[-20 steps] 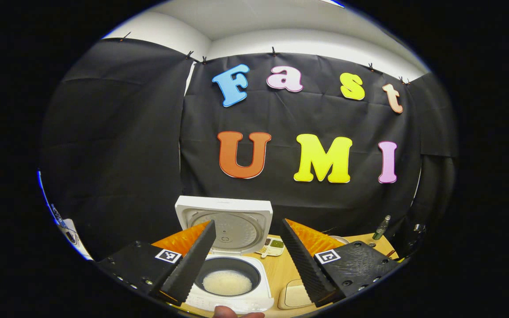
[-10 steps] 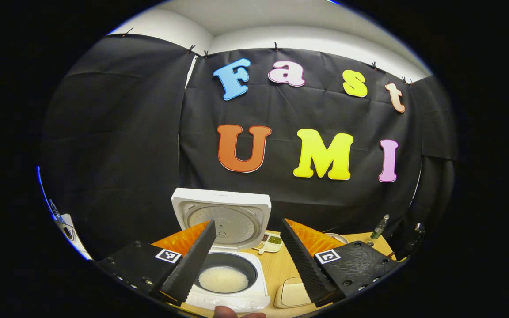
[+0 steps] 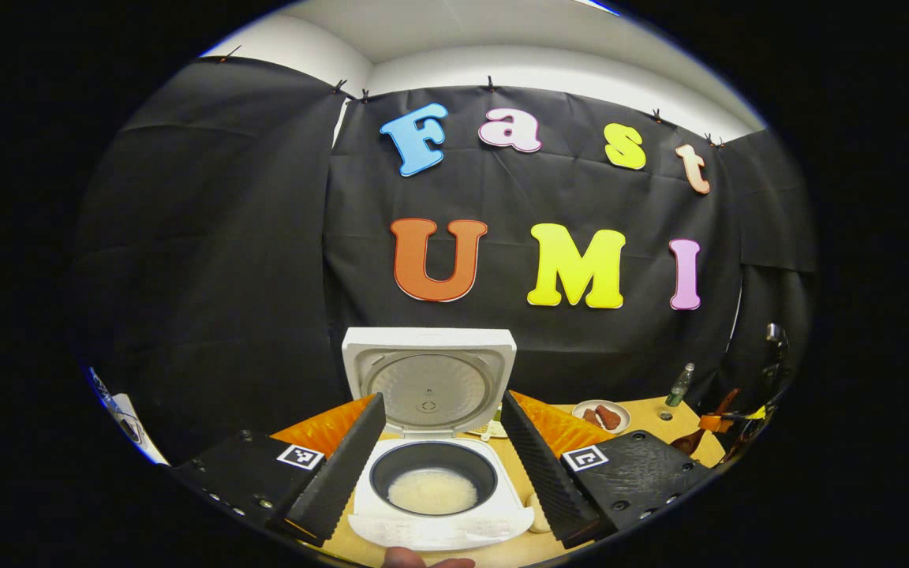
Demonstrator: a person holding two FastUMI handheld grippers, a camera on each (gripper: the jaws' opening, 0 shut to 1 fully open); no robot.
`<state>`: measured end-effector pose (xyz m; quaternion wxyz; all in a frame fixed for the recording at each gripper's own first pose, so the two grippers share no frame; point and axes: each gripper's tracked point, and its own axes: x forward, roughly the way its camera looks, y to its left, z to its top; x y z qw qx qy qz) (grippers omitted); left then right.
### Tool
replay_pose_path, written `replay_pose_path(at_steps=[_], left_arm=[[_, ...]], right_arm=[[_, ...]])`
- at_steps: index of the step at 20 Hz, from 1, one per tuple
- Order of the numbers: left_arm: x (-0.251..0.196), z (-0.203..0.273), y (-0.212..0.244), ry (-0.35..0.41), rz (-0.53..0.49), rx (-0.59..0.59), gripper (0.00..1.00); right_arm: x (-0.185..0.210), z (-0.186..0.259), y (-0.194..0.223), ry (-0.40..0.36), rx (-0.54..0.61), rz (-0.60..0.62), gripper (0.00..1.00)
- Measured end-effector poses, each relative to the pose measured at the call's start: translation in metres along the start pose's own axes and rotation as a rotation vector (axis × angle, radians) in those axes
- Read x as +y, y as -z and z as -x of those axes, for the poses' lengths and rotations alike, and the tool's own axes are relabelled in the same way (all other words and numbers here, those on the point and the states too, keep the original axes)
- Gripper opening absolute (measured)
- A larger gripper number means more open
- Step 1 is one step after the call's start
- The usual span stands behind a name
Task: Close the left gripper, press the button to open the rice cooker; take a wooden spoon from the chopstick holder with the right hand, scoop a spoonful of rice and pour it into the rice cooker, then put the wooden spoon back into the chopstick holder.
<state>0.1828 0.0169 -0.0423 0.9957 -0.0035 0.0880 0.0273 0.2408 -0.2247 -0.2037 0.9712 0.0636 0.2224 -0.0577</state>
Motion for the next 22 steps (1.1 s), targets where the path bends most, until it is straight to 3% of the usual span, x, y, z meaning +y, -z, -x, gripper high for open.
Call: replay_pose_path(at_steps=[6, 9, 16, 18, 22], left_arm=[[0.043, 0.016, -0.002, -0.008, 0.012, -0.009, 0.94], [0.063, 0.024, 0.000, -0.024, 0.024, 0.000, 0.94], [0.102, 0.042, 0.017, -0.067, -0.006, 0.068, 0.94], [0.109, 0.046, 0.020, -0.072, -0.008, 0.080, 0.94], [0.122, 0.050, 0.020, -0.086, -0.013, 0.090, 0.94]], right_arm=[[0.092, 0.011, 0.025, -0.077, 0.005, 0.133, 0.11], [0.113, -0.007, 0.062, -0.059, 0.044, 0.227, 0.11], [0.119, -0.044, 0.125, 0.050, 0.054, 0.476, 0.11], [0.126, -0.045, 0.134, 0.035, 0.064, 0.449, 0.11], [0.152, -0.045, 0.148, -0.045, 0.121, 0.264, 0.11]])
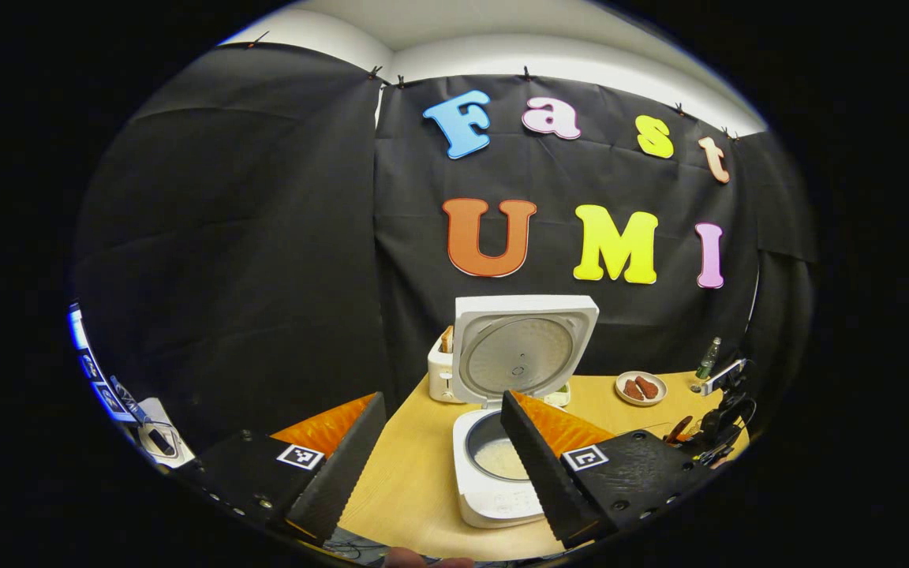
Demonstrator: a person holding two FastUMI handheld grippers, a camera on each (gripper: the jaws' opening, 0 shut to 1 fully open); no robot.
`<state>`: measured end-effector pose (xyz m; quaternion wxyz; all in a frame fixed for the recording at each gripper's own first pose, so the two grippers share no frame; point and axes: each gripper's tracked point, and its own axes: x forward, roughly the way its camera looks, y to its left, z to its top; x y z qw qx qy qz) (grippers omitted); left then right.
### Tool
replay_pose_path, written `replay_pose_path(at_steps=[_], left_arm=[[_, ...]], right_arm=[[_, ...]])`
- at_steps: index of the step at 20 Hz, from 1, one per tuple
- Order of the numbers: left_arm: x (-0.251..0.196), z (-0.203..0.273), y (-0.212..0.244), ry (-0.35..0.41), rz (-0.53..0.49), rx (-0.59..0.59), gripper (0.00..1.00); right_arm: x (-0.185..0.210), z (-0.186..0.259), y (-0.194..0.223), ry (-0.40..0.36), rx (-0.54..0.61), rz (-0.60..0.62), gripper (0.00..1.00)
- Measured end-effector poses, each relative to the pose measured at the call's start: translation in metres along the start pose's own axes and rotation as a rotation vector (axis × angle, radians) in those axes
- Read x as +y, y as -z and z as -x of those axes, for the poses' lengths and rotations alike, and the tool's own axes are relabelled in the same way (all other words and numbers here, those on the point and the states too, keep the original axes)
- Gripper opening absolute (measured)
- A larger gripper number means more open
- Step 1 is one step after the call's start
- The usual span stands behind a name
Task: Close the left gripper, press the button to open the rice cooker; take a wooden spoon from the chopstick holder with the right hand, scoop a spoonful of rice and pour it into the rice cooker, then put the wooden spoon back into the chopstick holder.
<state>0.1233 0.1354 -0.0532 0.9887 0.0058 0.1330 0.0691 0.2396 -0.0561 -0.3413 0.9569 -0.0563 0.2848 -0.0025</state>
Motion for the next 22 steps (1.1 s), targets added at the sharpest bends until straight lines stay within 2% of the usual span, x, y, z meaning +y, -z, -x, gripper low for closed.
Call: replay_pose_path(at_steps=[6, 11, 17, 22], left_arm=[[0.011, 0.002, -0.001, -0.015, 0.015, -0.001, 0.94], [0.010, 0.004, -0.004, -0.015, 0.015, -0.003, 0.94], [-0.006, 0.003, -0.011, -0.002, 0.015, -0.016, 0.94], [-0.017, 0.002, -0.015, 0.005, 0.026, -0.030, 0.94]], right_arm=[[0.019, 0.000, 0.000, -0.117, 0.067, -0.316, 0.11], [0.019, 0.002, -0.013, -0.204, 0.081, -0.563, 0.11], [-0.007, -0.004, -0.009, -0.258, 0.118, -0.851, 0.11], [-0.041, 0.010, -0.021, -0.273, 0.076, -0.950, 0.11]])
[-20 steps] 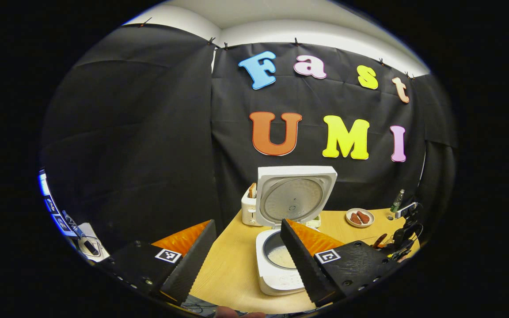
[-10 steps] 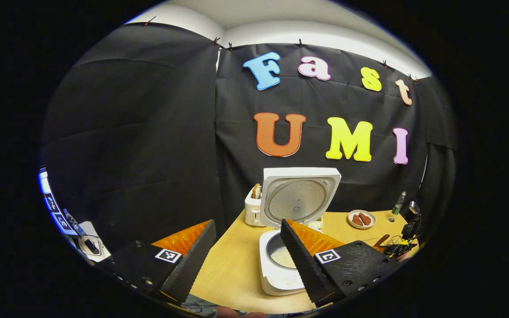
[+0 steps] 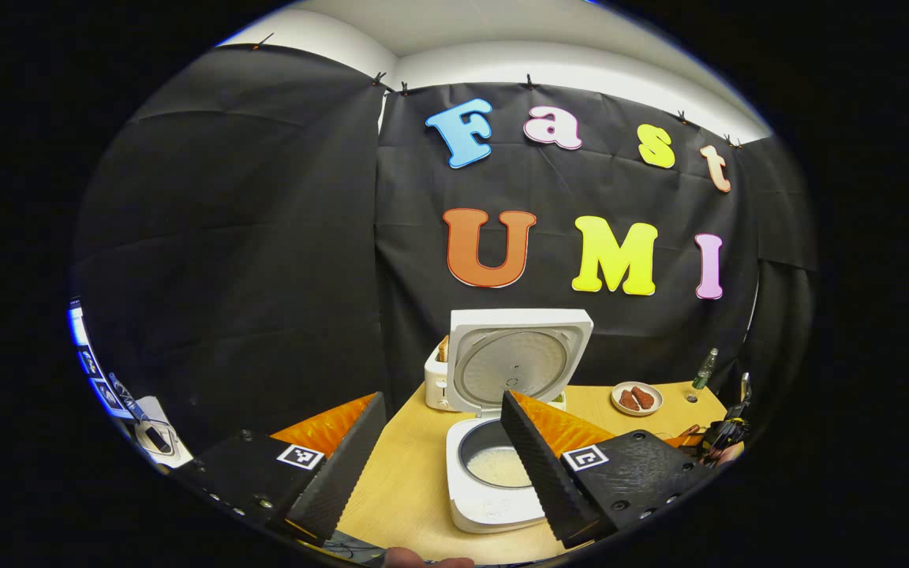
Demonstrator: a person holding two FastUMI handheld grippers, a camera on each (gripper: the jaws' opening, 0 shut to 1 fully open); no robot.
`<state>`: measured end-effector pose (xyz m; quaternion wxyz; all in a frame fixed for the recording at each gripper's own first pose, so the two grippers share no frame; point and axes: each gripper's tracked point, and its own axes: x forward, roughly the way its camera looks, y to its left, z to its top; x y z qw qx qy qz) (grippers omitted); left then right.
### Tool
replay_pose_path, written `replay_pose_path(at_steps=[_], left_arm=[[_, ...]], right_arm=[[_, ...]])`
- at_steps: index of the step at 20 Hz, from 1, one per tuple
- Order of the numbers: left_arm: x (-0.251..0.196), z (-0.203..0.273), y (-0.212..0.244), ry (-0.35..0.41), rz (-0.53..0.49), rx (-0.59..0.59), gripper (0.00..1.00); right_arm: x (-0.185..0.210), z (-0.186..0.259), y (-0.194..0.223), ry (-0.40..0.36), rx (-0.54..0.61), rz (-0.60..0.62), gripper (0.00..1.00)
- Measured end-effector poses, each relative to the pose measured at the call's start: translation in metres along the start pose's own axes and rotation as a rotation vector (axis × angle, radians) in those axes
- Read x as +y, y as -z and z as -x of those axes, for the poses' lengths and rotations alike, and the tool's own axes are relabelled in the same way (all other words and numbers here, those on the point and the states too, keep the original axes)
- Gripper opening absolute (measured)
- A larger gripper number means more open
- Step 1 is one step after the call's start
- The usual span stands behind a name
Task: Close the left gripper, press the button to open the rice cooker; take a wooden spoon from the chopstick holder with the right hand, scoop a spoonful of rice and pour it into the rice cooker, then put the wooden spoon back into the chopstick holder.
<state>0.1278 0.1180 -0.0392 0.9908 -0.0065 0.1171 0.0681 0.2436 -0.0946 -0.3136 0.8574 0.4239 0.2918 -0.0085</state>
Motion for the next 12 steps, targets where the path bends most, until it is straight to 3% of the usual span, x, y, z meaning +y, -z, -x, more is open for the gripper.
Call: replay_pose_path(at_steps=[6, 12], left_arm=[[-0.009, 0.007, -0.002, 0.009, -0.001, -0.022, 0.94], [0.000, 0.018, -0.003, -0.007, -0.012, -0.053, 0.94]], right_arm=[[0.020, 0.033, -0.044, -0.071, -0.074, -0.108, 0.11], [0.107, 0.047, -0.056, -0.193, -0.081, -0.107, 0.11]])
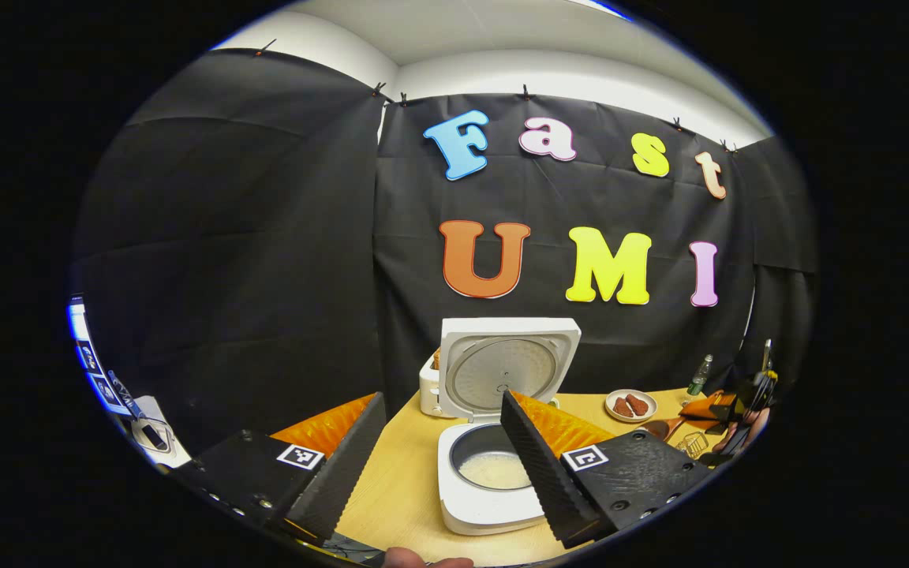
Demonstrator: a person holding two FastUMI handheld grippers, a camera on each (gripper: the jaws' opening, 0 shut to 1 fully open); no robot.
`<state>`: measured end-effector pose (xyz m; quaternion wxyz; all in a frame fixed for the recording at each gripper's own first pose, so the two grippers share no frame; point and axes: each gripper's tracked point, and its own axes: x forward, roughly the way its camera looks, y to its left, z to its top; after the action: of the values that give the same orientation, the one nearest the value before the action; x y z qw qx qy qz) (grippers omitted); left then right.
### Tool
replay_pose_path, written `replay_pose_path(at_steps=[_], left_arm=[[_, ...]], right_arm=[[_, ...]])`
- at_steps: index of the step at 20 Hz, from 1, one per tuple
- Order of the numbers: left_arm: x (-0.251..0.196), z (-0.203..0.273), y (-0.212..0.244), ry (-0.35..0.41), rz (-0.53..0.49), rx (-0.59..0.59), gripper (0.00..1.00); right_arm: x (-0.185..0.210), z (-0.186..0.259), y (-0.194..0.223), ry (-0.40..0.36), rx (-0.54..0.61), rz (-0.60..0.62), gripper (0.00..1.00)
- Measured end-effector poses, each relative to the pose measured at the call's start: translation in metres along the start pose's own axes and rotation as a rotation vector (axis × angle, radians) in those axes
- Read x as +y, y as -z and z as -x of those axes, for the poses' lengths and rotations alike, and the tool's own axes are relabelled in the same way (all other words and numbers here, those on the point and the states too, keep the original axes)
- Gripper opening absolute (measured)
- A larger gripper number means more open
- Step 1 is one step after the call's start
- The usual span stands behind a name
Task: Close the left gripper, press the button to open the rice cooker; take a wooden spoon from the chopstick holder with the right hand, scoop a spoonful of rice and pour it into the rice cooker, then put the wooden spoon back into the chopstick holder.
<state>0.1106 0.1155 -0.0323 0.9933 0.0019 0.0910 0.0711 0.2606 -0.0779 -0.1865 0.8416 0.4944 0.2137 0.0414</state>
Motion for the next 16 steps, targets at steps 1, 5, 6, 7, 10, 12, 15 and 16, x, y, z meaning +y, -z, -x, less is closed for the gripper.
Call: replay_pose_path(at_steps=[1, 5, 6, 7, 10, 12, 15, 16], left_arm=[[0.004, 0.003, -0.001, -0.003, -0.003, -0.006, 0.94], [0.019, 0.012, 0.003, -0.015, 0.017, -0.017, 0.94], [0.025, 0.014, 0.004, -0.022, 0.020, -0.018, 0.94], [0.031, 0.014, 0.005, -0.029, 0.024, -0.018, 0.94], [0.044, 0.015, 0.016, -0.046, 0.041, -0.006, 0.94], [0.054, 0.016, 0.021, -0.056, 0.047, 0.000, 0.94], [0.072, 0.017, 0.026, -0.080, 0.052, 0.010, 0.94], [0.079, 0.019, 0.028, -0.090, 0.059, 0.011, 0.94]], right_arm=[[0.016, -0.005, 0.002, -0.023, 0.006, 0.006, 0.11], [0.076, -0.029, 0.033, -0.087, 0.051, 0.078, 0.11], [0.086, -0.037, 0.043, -0.095, 0.061, 0.107, 0.11], [0.095, -0.046, 0.052, -0.098, 0.070, 0.136, 0.11], [0.116, -0.072, 0.085, -0.097, 0.097, 0.227, 0.08], [0.128, -0.089, 0.106, -0.095, 0.110, 0.285, 0.10], [0.133, -0.112, 0.130, -0.059, 0.109, 0.398, 0.11], [0.134, -0.120, 0.136, -0.048, 0.105, 0.440, 0.11]])
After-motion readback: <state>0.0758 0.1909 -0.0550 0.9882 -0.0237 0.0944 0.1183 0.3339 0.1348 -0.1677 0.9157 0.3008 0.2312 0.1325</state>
